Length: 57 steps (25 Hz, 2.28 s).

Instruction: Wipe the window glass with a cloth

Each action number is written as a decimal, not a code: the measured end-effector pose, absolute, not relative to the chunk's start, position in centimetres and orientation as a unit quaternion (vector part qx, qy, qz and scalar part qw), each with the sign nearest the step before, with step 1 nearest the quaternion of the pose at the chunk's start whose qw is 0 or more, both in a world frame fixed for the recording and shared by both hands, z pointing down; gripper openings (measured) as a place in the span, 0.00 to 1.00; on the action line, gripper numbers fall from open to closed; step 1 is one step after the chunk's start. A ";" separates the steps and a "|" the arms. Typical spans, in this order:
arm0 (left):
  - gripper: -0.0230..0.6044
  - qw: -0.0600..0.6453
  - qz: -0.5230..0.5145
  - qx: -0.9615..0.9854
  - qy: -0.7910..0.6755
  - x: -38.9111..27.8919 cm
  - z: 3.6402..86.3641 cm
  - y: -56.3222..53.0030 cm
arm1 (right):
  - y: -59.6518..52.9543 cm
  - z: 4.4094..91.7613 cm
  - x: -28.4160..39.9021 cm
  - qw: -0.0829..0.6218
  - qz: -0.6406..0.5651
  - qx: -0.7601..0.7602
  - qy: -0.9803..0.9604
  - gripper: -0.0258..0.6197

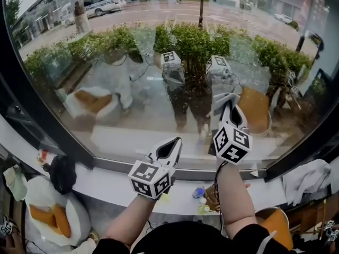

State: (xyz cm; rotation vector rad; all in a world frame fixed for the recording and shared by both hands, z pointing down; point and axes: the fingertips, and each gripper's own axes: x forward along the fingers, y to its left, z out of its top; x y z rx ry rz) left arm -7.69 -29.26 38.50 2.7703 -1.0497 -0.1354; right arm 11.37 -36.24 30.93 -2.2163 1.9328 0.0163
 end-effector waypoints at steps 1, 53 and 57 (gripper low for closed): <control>0.05 0.088 -0.045 0.930 -0.355 -8.3 38.6 -29.4 | -36.5 30.9 10.6 0.101 0.006 -0.748 0.656 0.10; 0.05 0.093 -0.039 0.876 -0.472 -24.9 40.5 -23.6 | -36.3 34.6 -14.9 0.048 -0.032 -0.593 0.803 0.10; 0.05 0.091 -0.042 0.879 -0.466 -24.4 40.2 -23.1 | -34.7 33.8 -15.0 0.057 -0.031 -0.587 0.807 0.10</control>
